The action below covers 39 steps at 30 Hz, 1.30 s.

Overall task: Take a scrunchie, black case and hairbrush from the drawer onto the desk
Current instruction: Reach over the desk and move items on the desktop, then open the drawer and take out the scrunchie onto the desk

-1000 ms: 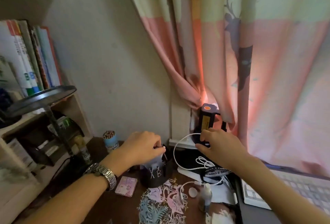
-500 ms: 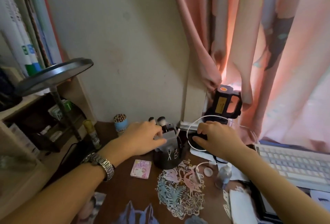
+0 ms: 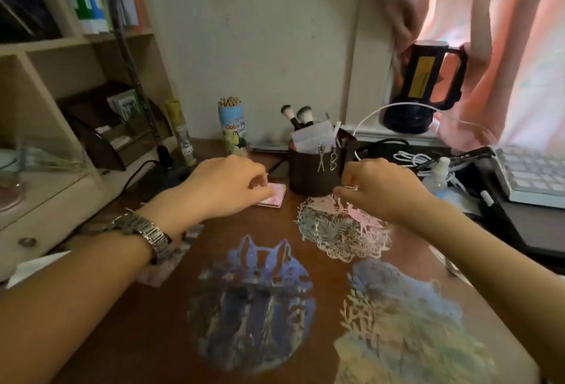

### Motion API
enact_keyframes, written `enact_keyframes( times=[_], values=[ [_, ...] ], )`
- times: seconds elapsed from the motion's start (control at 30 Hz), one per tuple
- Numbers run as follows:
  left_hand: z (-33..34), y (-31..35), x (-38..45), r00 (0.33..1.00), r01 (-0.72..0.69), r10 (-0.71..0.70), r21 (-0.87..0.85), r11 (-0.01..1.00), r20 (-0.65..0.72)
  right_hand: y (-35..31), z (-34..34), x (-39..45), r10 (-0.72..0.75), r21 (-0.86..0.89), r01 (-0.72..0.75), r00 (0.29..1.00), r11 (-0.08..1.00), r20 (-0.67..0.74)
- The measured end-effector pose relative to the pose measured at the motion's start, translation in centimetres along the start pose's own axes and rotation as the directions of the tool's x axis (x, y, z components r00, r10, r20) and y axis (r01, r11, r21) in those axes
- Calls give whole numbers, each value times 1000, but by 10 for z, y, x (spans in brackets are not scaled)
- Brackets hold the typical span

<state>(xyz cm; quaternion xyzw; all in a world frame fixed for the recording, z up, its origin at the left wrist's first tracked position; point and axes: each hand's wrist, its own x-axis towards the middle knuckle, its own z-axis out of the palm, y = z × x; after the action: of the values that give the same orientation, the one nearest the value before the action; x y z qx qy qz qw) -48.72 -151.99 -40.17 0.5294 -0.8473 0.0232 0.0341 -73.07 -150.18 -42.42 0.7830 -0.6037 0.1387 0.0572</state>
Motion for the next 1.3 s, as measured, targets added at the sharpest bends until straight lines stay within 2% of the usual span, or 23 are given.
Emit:
enact_keyframes(
  times=[0.33,0.53,0.77,0.97,1.3],
  values=[
    [11,1,-141,998,34,-33,19,999,-47,-86,-9,-108,25,-93,-22,999,995,31],
    [7,-11,-188,996,25,-27,-15,1000,-89,-132,-13,-132,0,-101,-4,999,995,-44],
    [18,-40,-245,983,71,-82,-70,995,-164,-204,6,-128,-170,-16,170,985,985,-11],
    [27,-87,-297,946,268,-280,-93,959,-162,-273,23,-109,-318,94,317,948,944,-7],
    [57,-157,-352,893,400,-430,-200,894,-132,-355,64,-81,-457,237,434,888,869,47]
  ],
)
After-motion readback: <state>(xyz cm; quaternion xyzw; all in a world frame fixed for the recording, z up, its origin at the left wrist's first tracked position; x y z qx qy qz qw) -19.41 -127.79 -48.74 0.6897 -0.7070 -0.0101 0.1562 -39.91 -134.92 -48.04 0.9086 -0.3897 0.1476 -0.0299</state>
